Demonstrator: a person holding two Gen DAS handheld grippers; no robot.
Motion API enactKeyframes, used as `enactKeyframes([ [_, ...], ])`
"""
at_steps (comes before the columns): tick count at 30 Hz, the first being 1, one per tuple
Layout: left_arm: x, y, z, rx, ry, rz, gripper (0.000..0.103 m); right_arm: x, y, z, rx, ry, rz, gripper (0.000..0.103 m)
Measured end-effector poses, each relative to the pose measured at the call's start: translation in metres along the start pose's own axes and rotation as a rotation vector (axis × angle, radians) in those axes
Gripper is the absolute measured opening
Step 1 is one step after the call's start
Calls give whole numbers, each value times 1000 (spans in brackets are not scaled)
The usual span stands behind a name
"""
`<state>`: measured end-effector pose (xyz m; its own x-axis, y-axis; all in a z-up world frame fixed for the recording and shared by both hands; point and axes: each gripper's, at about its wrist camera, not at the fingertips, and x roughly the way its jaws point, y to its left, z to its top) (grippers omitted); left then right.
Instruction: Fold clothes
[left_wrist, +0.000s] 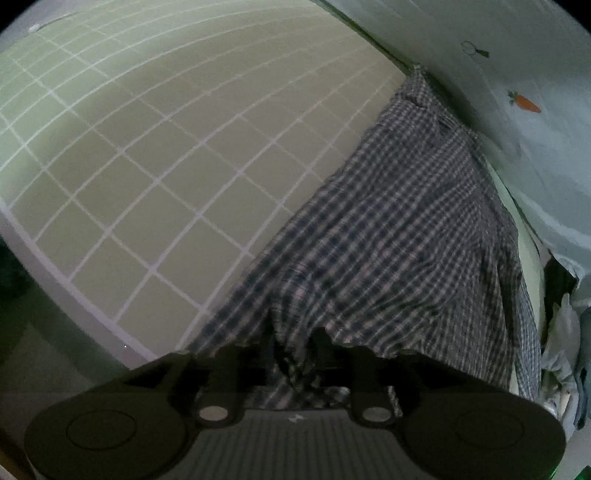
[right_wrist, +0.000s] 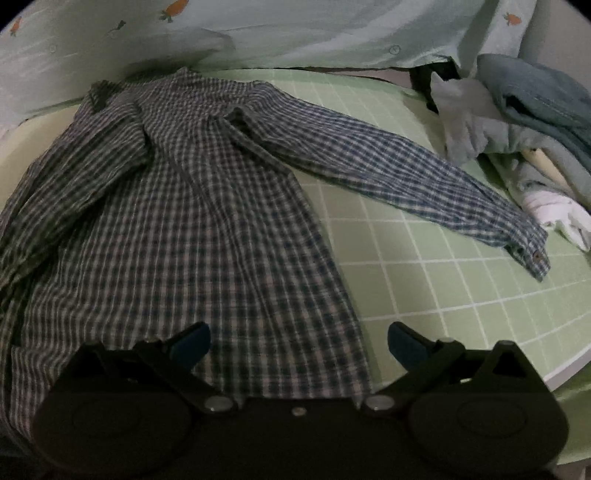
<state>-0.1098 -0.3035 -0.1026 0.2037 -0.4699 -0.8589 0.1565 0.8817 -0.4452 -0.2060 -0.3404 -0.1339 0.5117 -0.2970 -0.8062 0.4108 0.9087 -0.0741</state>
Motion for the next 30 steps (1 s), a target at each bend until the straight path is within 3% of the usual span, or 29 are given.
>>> enactKeyframes([
  [2, 0, -5, 0, 17, 10, 5, 51, -1, -3, 2, 8, -4, 2, 103],
  [10, 0, -36, -2, 87, 28, 101, 74, 9, -34, 14, 147, -17, 15, 103],
  [13, -3, -51, -3, 100, -1, 144, 90, 16, -59, 17, 262, -19, -25, 103],
  [19, -10, -83, -9, 143, -99, 226, 100, 30, -123, 23, 480, -57, -103, 103],
  [30, -18, -119, -14, 216, -173, 262, 100, 66, -214, 41, 635, -84, -232, 103],
])
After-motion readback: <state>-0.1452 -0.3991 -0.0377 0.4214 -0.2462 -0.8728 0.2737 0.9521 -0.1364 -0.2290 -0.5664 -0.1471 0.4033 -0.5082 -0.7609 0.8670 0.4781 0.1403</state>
